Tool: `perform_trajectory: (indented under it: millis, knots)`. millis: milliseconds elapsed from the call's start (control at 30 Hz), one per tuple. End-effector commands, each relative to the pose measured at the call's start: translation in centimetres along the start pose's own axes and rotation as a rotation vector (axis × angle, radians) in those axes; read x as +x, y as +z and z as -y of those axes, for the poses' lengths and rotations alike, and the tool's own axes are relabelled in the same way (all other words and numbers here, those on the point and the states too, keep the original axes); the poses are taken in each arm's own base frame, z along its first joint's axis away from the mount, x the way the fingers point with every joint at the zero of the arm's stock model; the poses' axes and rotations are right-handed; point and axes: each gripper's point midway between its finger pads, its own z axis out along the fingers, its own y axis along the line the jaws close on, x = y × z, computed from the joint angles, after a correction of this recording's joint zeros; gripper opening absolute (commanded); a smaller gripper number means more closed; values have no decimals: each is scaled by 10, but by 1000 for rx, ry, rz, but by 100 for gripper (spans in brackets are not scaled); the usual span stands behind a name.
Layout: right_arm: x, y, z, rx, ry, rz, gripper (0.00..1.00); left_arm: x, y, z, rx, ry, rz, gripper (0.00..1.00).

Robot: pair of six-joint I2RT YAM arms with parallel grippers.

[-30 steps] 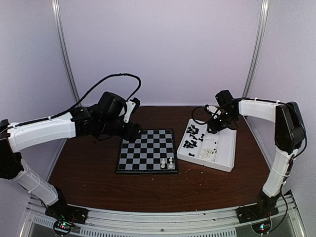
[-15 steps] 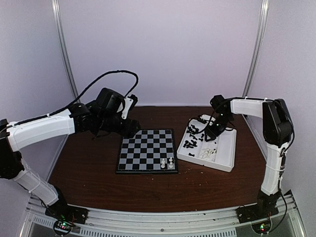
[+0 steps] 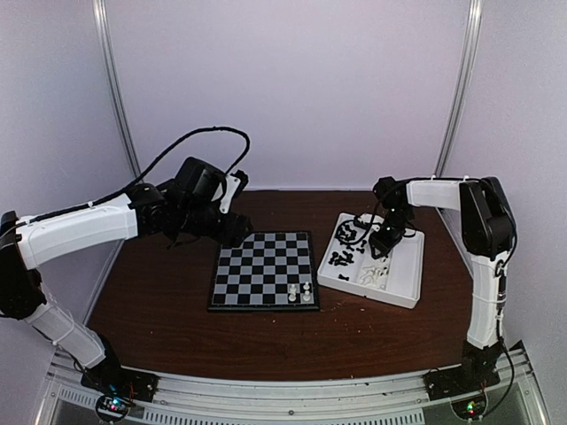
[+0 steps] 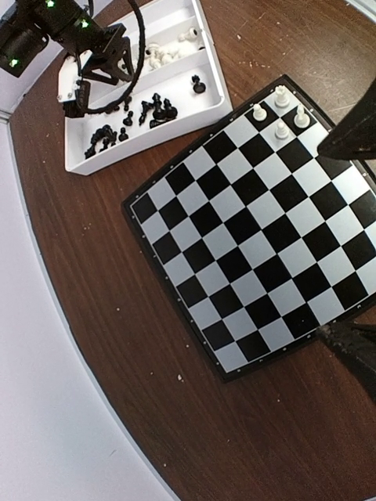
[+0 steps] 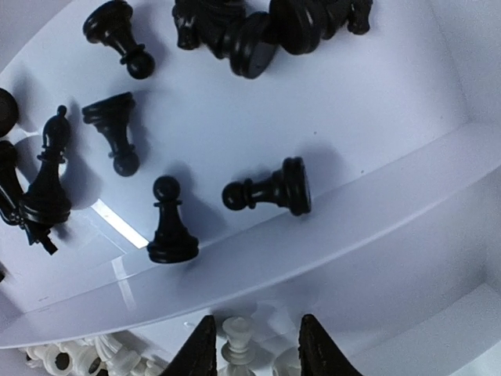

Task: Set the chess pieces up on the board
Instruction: Pick up the chess piece from the storage box.

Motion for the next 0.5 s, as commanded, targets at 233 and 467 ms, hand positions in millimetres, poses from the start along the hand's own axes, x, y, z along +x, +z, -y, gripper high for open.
perform_trajectory:
  millis: [233, 467]
  knots:
    - [9, -18, 8, 48, 40, -42, 22, -11, -7, -5, -2, -20, 35, 71]
    - [8, -29, 4, 69, 62, -57, 9, -8, -8, -4, 6, -21, 33, 71]
